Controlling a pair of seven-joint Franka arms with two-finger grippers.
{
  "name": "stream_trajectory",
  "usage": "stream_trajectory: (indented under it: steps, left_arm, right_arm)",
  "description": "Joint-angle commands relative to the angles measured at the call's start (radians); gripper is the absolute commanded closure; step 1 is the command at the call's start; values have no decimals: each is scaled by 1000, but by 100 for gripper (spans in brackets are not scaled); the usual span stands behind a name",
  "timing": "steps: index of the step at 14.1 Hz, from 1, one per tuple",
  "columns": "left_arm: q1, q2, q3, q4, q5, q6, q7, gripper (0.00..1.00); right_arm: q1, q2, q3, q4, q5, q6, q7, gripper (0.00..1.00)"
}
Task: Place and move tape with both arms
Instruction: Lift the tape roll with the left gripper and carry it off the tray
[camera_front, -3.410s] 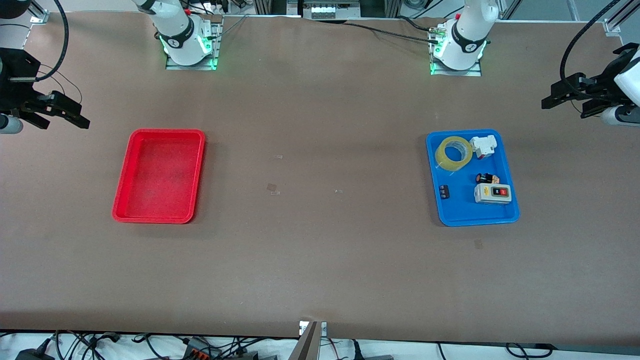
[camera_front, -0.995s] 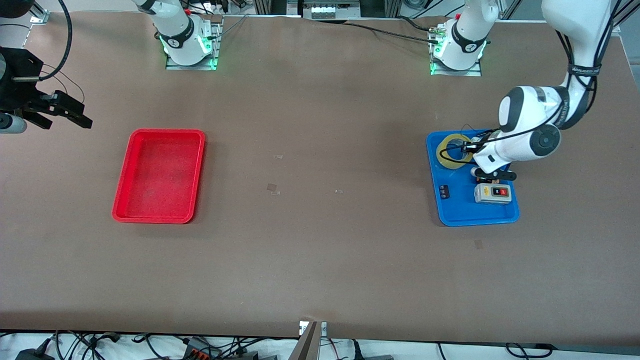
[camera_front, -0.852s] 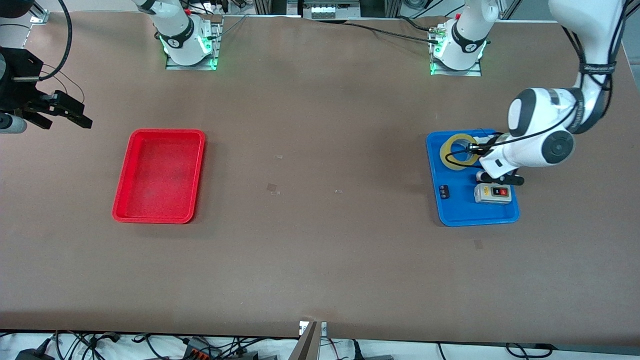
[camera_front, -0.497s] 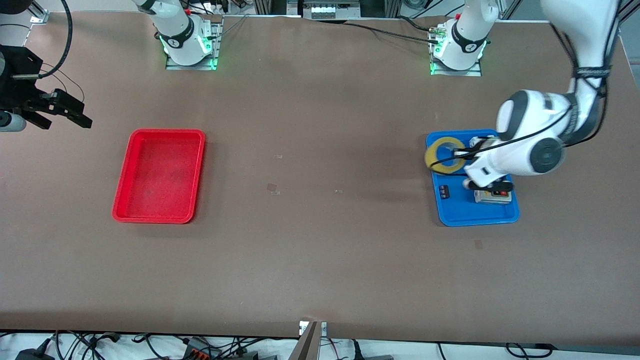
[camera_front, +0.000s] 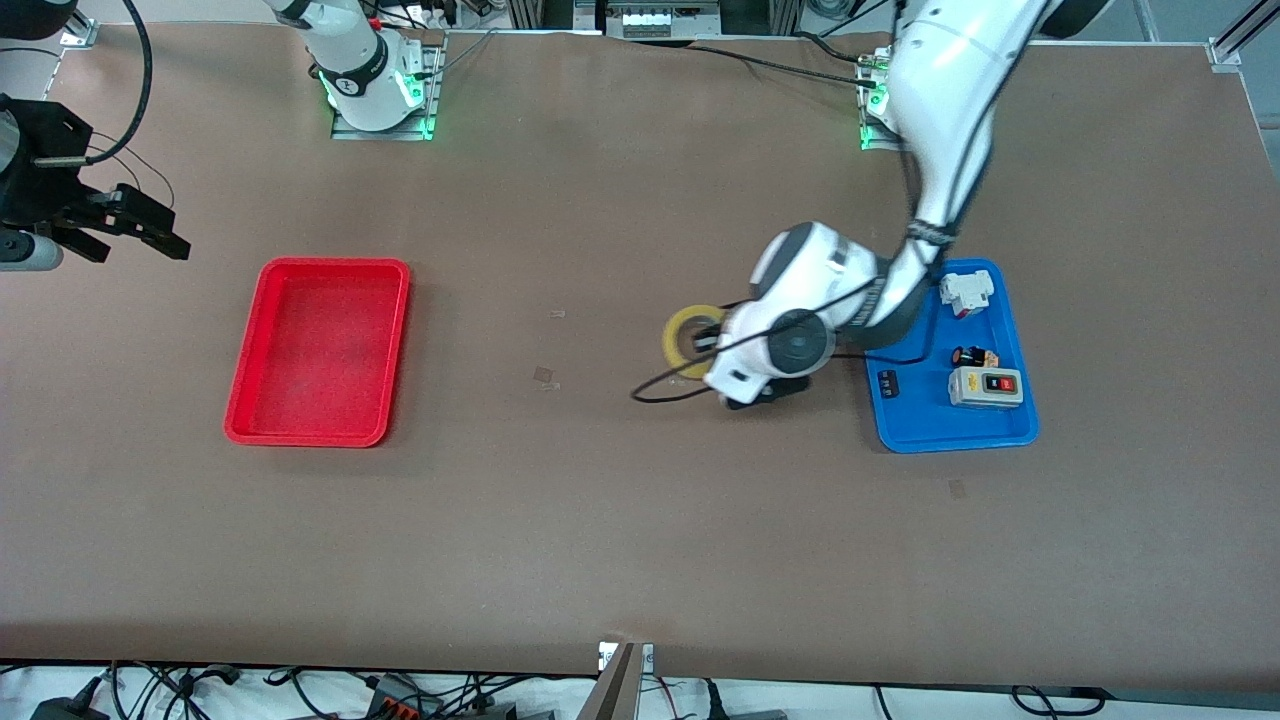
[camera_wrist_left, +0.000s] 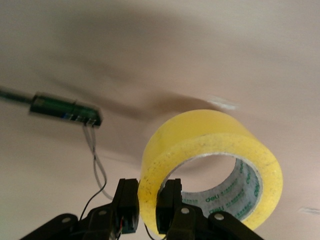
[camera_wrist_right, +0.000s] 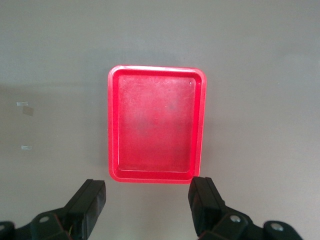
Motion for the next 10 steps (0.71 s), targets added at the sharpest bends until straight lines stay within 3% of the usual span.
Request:
stream_trajectory:
  steps: [1, 2, 4, 6, 10]
  left_arm:
    - [-73, 68, 10, 82, -39, 108, -108, 90]
    - [-96, 85, 10, 82, -38, 161, -154, 71]
    - [-110, 93, 12, 80, -20, 196, -180, 0]
    - [-97, 70, 16, 80, -16, 161, -182, 0]
    - [-22, -97, 71, 77, 43, -42, -170, 0]
  right_arm:
    - [-6, 23, 3, 8, 11, -5, -20, 1]
    - [-4, 29, 3, 8, 9, -4, -20, 1]
    - [13, 58, 3, 6, -2, -8, -21, 1]
    - [19, 71, 4, 8, 1, -5, -20, 1]
    - [74, 143, 4, 8, 14, 3, -3, 1]
